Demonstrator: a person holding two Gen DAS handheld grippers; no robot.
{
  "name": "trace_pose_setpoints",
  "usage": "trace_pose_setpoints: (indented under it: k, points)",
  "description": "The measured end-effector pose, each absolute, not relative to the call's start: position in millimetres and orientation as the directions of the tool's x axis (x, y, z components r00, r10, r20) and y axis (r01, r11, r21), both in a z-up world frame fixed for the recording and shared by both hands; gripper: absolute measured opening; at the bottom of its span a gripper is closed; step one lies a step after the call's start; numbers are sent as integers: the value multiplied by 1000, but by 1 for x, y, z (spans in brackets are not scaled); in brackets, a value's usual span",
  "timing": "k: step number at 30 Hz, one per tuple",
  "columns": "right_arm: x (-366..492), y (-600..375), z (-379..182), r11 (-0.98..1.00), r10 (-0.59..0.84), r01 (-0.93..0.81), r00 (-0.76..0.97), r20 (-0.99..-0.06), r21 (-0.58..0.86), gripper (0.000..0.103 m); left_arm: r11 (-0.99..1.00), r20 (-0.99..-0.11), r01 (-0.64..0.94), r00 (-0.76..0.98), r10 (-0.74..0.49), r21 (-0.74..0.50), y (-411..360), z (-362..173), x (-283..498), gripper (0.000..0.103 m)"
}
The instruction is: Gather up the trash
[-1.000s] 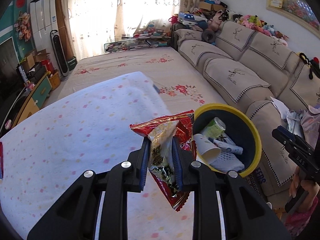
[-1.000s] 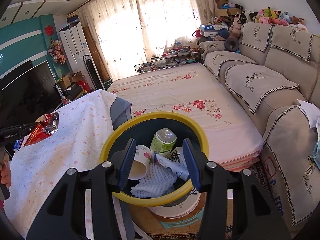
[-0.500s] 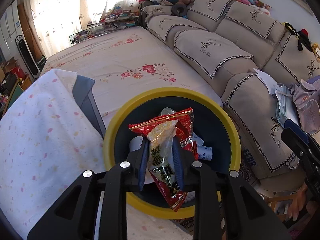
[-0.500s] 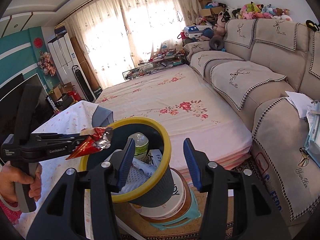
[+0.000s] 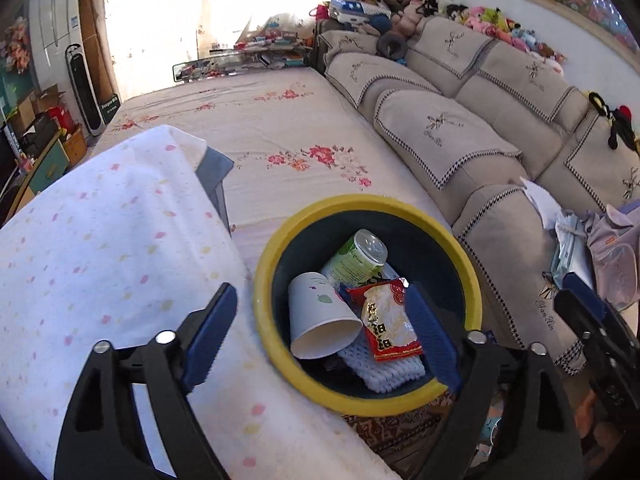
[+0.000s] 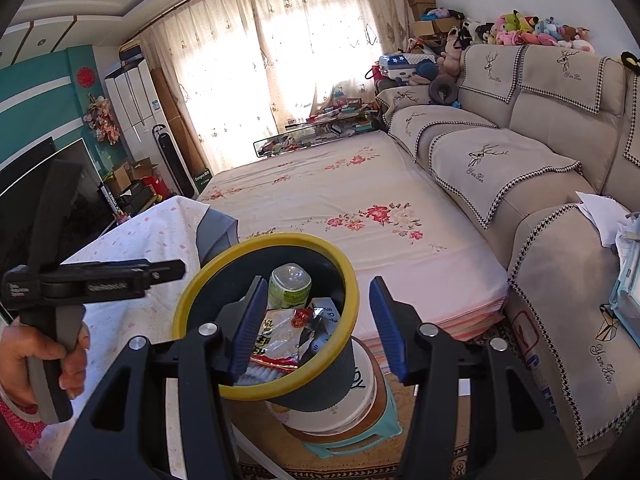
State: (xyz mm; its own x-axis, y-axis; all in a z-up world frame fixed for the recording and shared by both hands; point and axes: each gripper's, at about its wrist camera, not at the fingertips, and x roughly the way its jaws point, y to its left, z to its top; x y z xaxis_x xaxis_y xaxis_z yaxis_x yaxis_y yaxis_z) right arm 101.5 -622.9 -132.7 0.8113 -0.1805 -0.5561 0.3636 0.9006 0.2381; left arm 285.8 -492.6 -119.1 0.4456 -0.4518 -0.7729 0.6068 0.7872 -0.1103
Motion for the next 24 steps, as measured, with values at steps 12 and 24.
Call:
trace_pose_setpoints:
  k: [12, 24]
  points:
    - [68, -509, -83, 964, -97, 210, 850, -518, 165, 81, 923, -636, 384, 710, -303, -11, -264, -35, 170, 98]
    - [19, -436, -34, 982, -101, 161, 891, -443, 98, 96, 992, -464, 107, 877, -126, -66, -80, 9, 48, 98]
